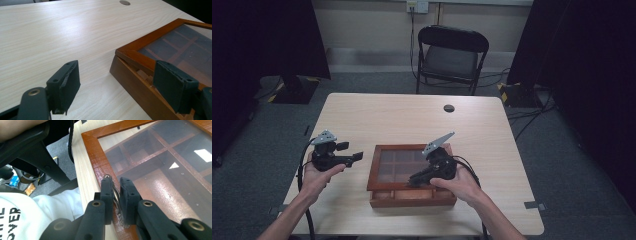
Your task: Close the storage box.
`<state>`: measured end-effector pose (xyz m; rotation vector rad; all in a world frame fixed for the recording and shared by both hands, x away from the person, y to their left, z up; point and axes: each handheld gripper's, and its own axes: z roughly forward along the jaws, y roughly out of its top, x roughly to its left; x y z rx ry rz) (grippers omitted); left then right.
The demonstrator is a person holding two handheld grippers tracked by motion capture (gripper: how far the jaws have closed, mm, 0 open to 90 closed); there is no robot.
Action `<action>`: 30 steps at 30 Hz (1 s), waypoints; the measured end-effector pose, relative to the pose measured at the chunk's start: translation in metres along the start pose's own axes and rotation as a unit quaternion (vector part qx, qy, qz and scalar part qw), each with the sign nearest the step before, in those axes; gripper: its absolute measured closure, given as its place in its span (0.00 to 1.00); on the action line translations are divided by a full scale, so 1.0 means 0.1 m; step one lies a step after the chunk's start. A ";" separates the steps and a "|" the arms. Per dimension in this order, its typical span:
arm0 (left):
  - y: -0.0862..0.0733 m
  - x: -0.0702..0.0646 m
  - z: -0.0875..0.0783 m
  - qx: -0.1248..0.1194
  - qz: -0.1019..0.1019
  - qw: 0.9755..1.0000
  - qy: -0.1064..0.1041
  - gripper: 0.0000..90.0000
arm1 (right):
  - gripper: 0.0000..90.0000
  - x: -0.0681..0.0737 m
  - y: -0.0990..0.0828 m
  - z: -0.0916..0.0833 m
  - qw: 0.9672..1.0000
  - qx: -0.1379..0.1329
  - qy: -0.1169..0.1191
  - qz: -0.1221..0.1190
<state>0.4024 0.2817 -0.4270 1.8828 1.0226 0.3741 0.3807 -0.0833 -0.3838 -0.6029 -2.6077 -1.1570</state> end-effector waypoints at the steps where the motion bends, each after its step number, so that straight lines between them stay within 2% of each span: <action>1: 0.00 -0.01 0.00 -0.001 -0.002 1.000 -0.002 0.24 | 0.91 0.00 -0.01 0.01 1.000 0.000 -0.002 -0.001; 5: 0.00 0.00 0.02 0.003 -0.004 1.000 -0.001 0.24 | 0.91 0.02 -0.06 0.11 1.000 0.014 -0.009 -0.002; 8: 0.00 0.00 0.01 -0.006 -0.026 1.000 -0.014 0.24 | 0.91 0.04 -0.09 0.18 1.000 0.021 -0.013 0.002; 11: 0.00 0.00 0.01 -0.001 -0.014 1.000 -0.006 0.24 | 0.91 0.01 -0.11 0.21 1.000 0.023 -0.006 0.004; 16: 0.00 0.00 0.02 0.000 -0.017 1.000 -0.005 0.24 | 0.91 0.00 -0.17 0.31 0.999 0.030 -0.010 0.009; 22: 0.00 0.00 0.02 0.001 -0.011 1.000 -0.004 0.24 | 0.92 -0.02 -0.18 0.41 0.999 0.039 -0.005 0.015; 25: -0.01 0.00 0.02 0.004 -0.013 1.000 -0.005 0.24 | 0.92 -0.05 -0.23 0.43 0.999 0.032 0.000 0.027; 28: -0.01 0.00 0.03 0.007 -0.016 1.000 -0.007 0.24 | 0.91 -0.05 -0.24 0.43 0.999 0.028 0.000 0.027; 30: -0.01 0.00 0.04 0.013 -0.018 1.000 -0.012 0.24 | 0.86 -0.05 -0.26 0.43 0.999 0.023 -0.007 0.023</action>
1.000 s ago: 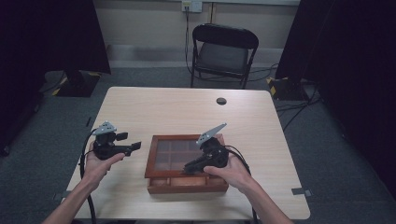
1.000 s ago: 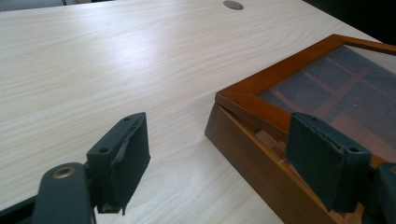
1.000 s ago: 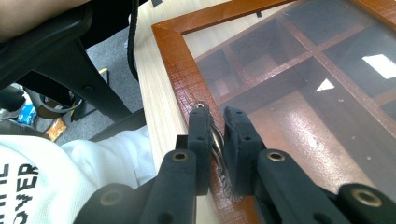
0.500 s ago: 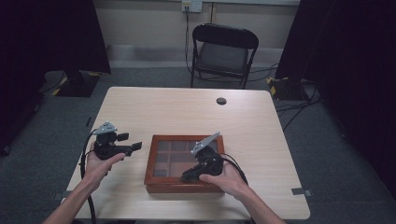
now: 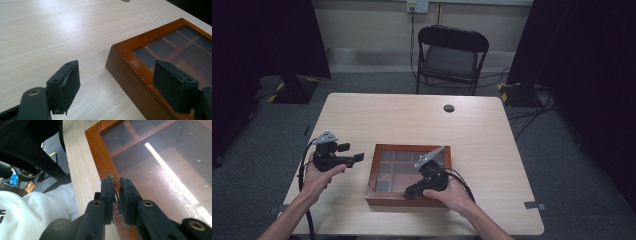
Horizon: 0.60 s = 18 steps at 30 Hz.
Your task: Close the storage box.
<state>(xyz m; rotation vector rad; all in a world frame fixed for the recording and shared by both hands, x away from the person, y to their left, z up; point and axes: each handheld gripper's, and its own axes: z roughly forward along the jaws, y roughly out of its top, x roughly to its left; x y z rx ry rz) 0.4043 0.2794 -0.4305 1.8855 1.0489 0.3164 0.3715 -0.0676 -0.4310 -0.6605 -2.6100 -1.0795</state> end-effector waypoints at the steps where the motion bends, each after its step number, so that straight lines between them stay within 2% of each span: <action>1: 0.00 0.00 0.01 0.003 -0.008 1.000 -0.005 0.24 | 0.85 0.00 -0.01 0.00 1.000 -0.004 -0.001 -0.001; 2: 0.01 -0.01 0.02 0.007 -0.016 1.000 -0.009 0.24 | 0.82 0.02 0.00 0.00 1.000 -0.006 -0.005 -0.005; 4: 0.02 -0.03 0.03 0.007 -0.011 1.000 -0.009 0.24 | 0.72 0.04 0.00 0.00 1.000 -0.009 -0.016 -0.007; 6: 0.04 -0.04 0.03 0.009 0.000 1.000 0.000 0.24 | 0.68 0.04 0.01 -0.04 1.000 -0.021 -0.023 0.002; 9: 0.06 -0.03 0.02 0.006 -0.005 1.000 0.001 0.24 | 0.53 -0.02 0.01 -0.17 0.997 -0.052 -0.051 0.023; 11: 0.07 0.00 0.01 0.011 -0.005 1.000 0.007 0.24 | 0.48 -0.08 0.01 -0.30 0.994 -0.075 -0.063 0.041; 13: 0.08 0.03 0.03 0.028 -0.013 0.999 0.013 0.24 | 0.34 -0.14 0.00 -0.44 0.991 -0.087 -0.083 0.055; 15: 0.09 0.06 0.02 0.033 -0.006 0.999 0.018 0.24 | 0.26 -0.19 -0.05 -0.57 0.985 -0.102 -0.121 0.069; 17: 0.10 0.08 -0.01 0.030 -0.005 0.999 0.023 0.24 | 0.24 -0.26 -0.12 -0.70 0.981 -0.114 -0.139 0.076; 18: 0.10 0.10 -0.02 0.030 -0.007 0.999 0.025 0.24 | 0.21 -0.29 -0.16 -0.76 0.978 -0.119 -0.151 0.081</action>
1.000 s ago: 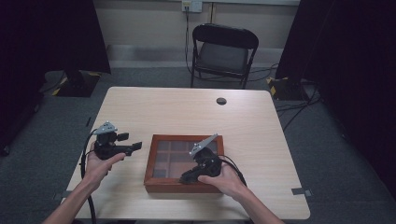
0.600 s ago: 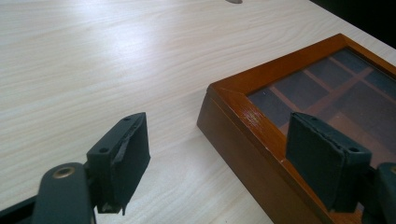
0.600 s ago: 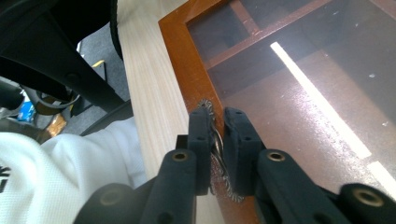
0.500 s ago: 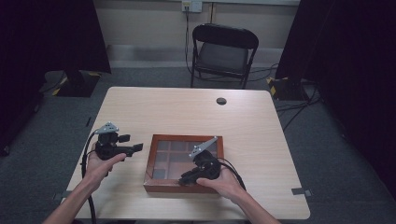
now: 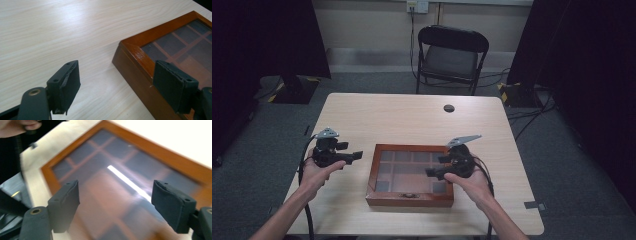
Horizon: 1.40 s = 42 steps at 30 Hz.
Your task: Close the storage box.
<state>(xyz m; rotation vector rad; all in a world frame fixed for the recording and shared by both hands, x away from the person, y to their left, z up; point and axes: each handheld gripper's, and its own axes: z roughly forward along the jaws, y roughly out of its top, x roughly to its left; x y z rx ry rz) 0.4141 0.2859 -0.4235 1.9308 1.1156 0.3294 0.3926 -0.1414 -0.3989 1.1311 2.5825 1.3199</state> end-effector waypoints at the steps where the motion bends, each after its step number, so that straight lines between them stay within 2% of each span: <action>1: -0.01 0.01 -0.01 0.000 -0.002 1.000 0.002 0.24 | 0.18 -0.06 -0.02 -0.05 1.000 -0.008 -0.012 0.007; 2: -0.02 0.04 -0.01 0.005 0.000 1.000 0.006 0.24 | 0.17 -0.13 -0.05 -0.11 0.999 -0.018 -0.028 0.017; 3: -0.03 0.05 0.00 0.007 0.000 1.000 0.007 0.24 | 0.16 -0.20 -0.09 -0.18 0.998 -0.025 -0.051 0.017; 4: -0.04 0.07 0.00 0.014 0.006 1.000 0.010 0.24 | 0.16 -0.24 -0.11 -0.21 0.998 -0.028 -0.059 0.017; 6: -0.08 0.11 0.01 0.020 0.006 1.000 0.014 0.24 | 0.16 -0.36 -0.18 -0.31 0.995 -0.045 -0.079 0.036; 9: -0.14 0.17 0.03 0.028 0.005 0.999 0.020 0.23 | 0.16 -0.52 -0.30 -0.41 0.991 -0.053 -0.108 0.058; 11: -0.19 0.21 0.05 0.038 -0.003 0.999 0.020 0.21 | 0.16 -0.62 -0.38 -0.45 0.988 -0.050 -0.126 0.074; 13: -0.22 0.24 0.07 0.042 -0.006 0.999 0.026 0.20 | 0.16 -0.71 -0.47 -0.47 0.982 -0.053 -0.152 0.094; 16: -0.27 0.29 0.09 0.055 -0.014 0.998 0.035 0.20 | 0.16 -0.90 -0.57 -0.46 0.975 -0.036 -0.182 0.119; 17: -0.29 0.31 0.10 0.064 -0.014 0.997 0.042 0.20 | 0.16 -0.97 -0.61 -0.45 0.972 -0.032 -0.196 0.128; 18: -0.30 0.32 0.11 0.068 -0.018 0.996 0.045 0.20 | 0.17 -1.03 -0.66 -0.44 0.967 -0.028 -0.215 0.137; 20: -0.34 0.35 0.13 0.069 -0.021 0.996 0.046 0.21 | 0.17 -1.13 -0.75 -0.42 0.953 -0.031 -0.261 0.149; 21: -0.35 0.37 0.13 0.078 -0.018 0.996 0.047 0.20 | 0.17 -1.16 -0.80 -0.40 0.947 -0.032 -0.279 0.155; 24: -0.39 0.38 0.16 0.077 -0.017 0.995 0.063 0.21 | 0.17 -1.23 -0.92 -0.37 0.940 -0.022 -0.301 0.161; 26: -0.42 0.37 0.18 0.072 -0.013 0.995 0.072 0.21 | 0.17 -1.23 -0.97 -0.34 0.932 -0.021 -0.319 0.170; 28: -0.45 0.36 0.21 0.068 -0.014 0.994 0.087 0.20 | 0.17 -1.23 -1.01 -0.31 0.932 -0.012 -0.319 0.169; 31: -0.51 0.36 0.26 0.063 0.004 0.994 0.092 0.20 | 0.16 -1.21 -1.04 -0.28 0.929 -0.008 -0.329 0.167; 32: -0.52 0.36 0.26 0.061 0.002 0.993 0.099 0.19 | 0.16 -1.21 -1.05 -0.27 0.929 -0.007 -0.335 0.156; 33: -0.54 0.36 0.28 0.059 -0.011 0.993 0.102 0.18 | 0.16 -1.20 -1.05 -0.26 0.929 -0.006 -0.336 0.154; 34: -0.56 0.38 0.28 0.063 -0.014 0.992 0.104 0.18 | 0.16 -1.20 -1.06 -0.27 0.931 -0.007 -0.332 0.150; 35: -0.58 0.38 0.30 0.067 -0.016 0.992 0.109 0.18 | 0.16 -1.19 -1.07 -0.27 0.931 -0.006 -0.333 0.147; 37: -0.60 0.37 0.33 0.063 0.009 0.990 0.124 0.17 | 0.15 -1.18 -1.09 -0.25 0.929 -0.011 -0.342 0.137; 38: -0.61 0.36 0.34 0.061 0.006 0.991 0.120 0.16 | 0.14 -1.17 -1.10 -0.24 0.930 -0.017 -0.343 0.134; 40: -0.64 0.38 0.35 0.053 0.020 0.991 0.120 0.12 | 0.12 -1.16 -1.13 -0.22 0.931 -0.031 -0.342 0.125; 42: -0.65 0.37 0.36 0.044 0.012 0.992 0.120 0.07 | 0.11 -1.15 -1.15 -0.21 0.933 -0.038 -0.338 0.121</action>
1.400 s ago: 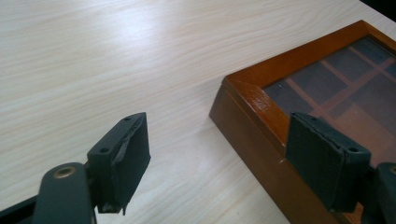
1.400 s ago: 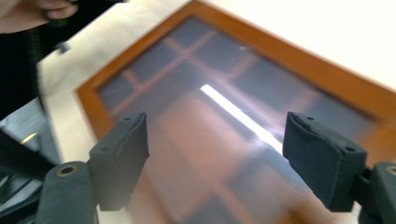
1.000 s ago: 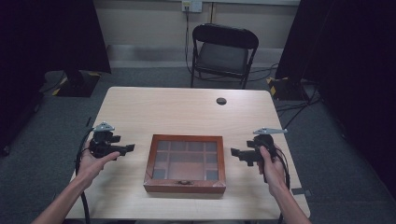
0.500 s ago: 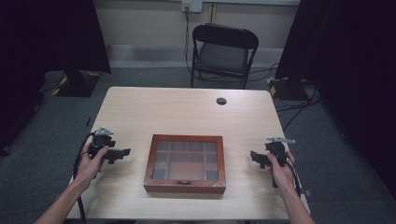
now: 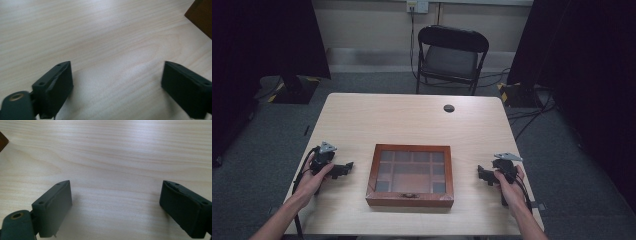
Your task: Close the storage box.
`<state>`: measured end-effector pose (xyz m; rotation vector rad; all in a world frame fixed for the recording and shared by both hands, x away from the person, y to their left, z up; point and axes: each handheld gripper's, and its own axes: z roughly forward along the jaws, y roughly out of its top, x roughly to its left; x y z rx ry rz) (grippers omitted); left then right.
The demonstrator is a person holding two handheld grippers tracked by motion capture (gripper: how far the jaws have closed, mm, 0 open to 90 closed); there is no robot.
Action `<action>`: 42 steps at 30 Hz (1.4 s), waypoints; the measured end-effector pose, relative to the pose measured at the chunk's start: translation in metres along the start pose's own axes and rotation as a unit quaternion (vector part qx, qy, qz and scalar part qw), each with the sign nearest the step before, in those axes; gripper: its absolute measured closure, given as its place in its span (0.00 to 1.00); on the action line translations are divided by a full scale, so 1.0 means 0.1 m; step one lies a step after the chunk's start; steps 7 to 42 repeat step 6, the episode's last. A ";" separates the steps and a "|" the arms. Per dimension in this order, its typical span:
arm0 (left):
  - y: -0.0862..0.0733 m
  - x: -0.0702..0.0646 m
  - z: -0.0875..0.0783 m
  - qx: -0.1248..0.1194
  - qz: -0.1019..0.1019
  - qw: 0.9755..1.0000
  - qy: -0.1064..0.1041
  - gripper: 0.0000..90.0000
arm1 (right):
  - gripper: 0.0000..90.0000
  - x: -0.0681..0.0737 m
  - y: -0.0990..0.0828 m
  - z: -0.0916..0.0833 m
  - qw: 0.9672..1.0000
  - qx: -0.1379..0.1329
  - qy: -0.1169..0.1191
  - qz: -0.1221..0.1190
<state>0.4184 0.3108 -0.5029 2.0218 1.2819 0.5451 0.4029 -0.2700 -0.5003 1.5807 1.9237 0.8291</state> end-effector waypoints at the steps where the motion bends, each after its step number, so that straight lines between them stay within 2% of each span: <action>1: 0.00 0.00 0.00 0.003 0.002 1.000 0.002 0.06 | 0.11 0.00 0.00 0.00 1.000 0.000 0.000 -0.001; 2: 0.00 0.00 0.00 0.005 -0.003 1.000 0.005 0.05 | 0.11 0.00 0.00 0.00 1.000 0.000 0.000 -0.001; 6: 0.00 0.00 0.00 0.005 -0.002 1.000 0.008 0.04 | 0.11 0.00 0.00 0.00 1.000 0.000 0.000 -0.001; 42: 0.00 0.00 0.00 0.005 -0.002 1.000 0.008 0.04 | 0.11 0.00 0.00 0.00 1.000 0.000 0.000 -0.001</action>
